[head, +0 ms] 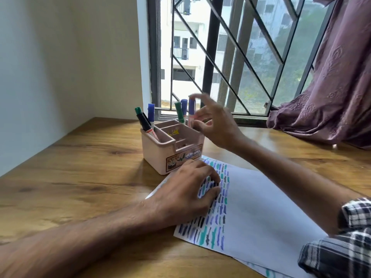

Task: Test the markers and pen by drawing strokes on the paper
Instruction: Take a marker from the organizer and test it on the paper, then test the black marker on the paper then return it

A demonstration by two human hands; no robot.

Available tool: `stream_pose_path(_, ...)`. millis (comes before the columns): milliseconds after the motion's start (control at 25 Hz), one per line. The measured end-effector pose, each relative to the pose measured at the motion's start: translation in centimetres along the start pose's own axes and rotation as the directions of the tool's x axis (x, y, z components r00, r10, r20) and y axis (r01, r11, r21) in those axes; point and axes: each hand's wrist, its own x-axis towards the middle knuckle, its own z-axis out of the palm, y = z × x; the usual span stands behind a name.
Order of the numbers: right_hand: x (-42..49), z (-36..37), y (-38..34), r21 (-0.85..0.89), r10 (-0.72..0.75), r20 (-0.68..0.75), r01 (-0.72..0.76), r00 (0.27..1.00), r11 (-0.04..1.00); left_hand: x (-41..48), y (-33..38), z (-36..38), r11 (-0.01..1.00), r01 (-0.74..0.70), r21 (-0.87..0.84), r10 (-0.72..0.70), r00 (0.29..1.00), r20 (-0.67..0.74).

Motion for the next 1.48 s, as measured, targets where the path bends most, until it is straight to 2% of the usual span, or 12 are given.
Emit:
stream_pose_path(120, -0.1, 0.2, 0.2, -0.07, 0.057, 0.057, -0.053, 0.997, 0.996, 0.0, 0.1, 0.1, 1.0, -0.004, 0.003, 0.004, 1.0, 0.0)
stream_pose_path(200, -0.4, 0.2, 0.2, -0.081, 0.058, 0.034, -0.055, 0.998, 0.995, 0.0, 0.1, 0.1, 1.0, -0.008, 0.004, 0.008, 1.0, -0.002)
stream_pose_path(280, -0.8, 0.7, -0.2, -0.111, -0.017, -0.109, 0.004, 0.994, 0.994, 0.0, 0.2, 0.0, 1.0, -0.003, 0.0, 0.003, 1.0, 0.002)
stream_pose_path(360, -0.9, 1.2, -1.3, -0.131, -0.154, -0.266, 0.123, 0.952, 0.984, 0.0, 0.3, 0.0, 1.0, 0.004, -0.003, -0.004, 1.0, 0.001)
stream_pose_path(400, -0.8, 1.4, -2.2, -0.118, -0.215, -0.273, 0.19, 0.938, 0.975, -0.1, 0.4, 0.0, 1.0, 0.007, -0.002, -0.007, 1.0, -0.003)
stream_pose_path(480, -0.5, 2.2, -4.3, -0.032, -0.268, -0.152, 0.266, 0.951, 0.963, -0.1, 0.6, -0.1, 1.0, 0.01, 0.01, -0.01, 1.0, -0.013)
stream_pose_path(600, -0.4, 4.0, -6.8, 0.017, -0.188, 0.015, 0.188, 0.982, 0.982, 0.0, 0.9, -0.3, 1.0, -0.011, 0.024, 0.011, 1.0, -0.018)
stream_pose_path(840, 1.0, 5.7, -8.2, -0.057, 0.068, 0.016, -0.067, 0.998, 0.996, 0.0, 1.0, -0.5, 0.999, -0.041, -0.006, 0.041, 0.999, -0.021)
stream_pose_path(1000, 1.1, 6.3, -8.7, -0.093, 0.152, 0.036, -0.149, 0.988, 0.985, -0.1, 0.9, -0.3, 0.999, -0.039, -0.007, 0.038, 0.999, -0.023)
stream_pose_path(1120, 0.9, 5.7, -9.1, -0.023, 0.137, -0.047, -0.138, 0.989, 0.99, 0.0, 0.4, -0.1, 0.998, -0.055, -0.022, 0.055, 0.998, -0.016)
stream_pose_path(1320, 1.3, 1.0, -9.0, 0.273, 0.15, -0.312, -0.062, 0.938, 0.96, 0.2, -0.2, 0.3, 0.999, -0.052, -0.002, 0.052, 0.999, -0.014)
stream_pose_path(1480, -1.1, -2.8, -6.2, 0.26, 0.164, -0.271, -0.092, 0.948, 0.961, 0.1, -0.3, 0.2, 0.999, -0.019, -0.032, 0.019, 1.0, 0.008)
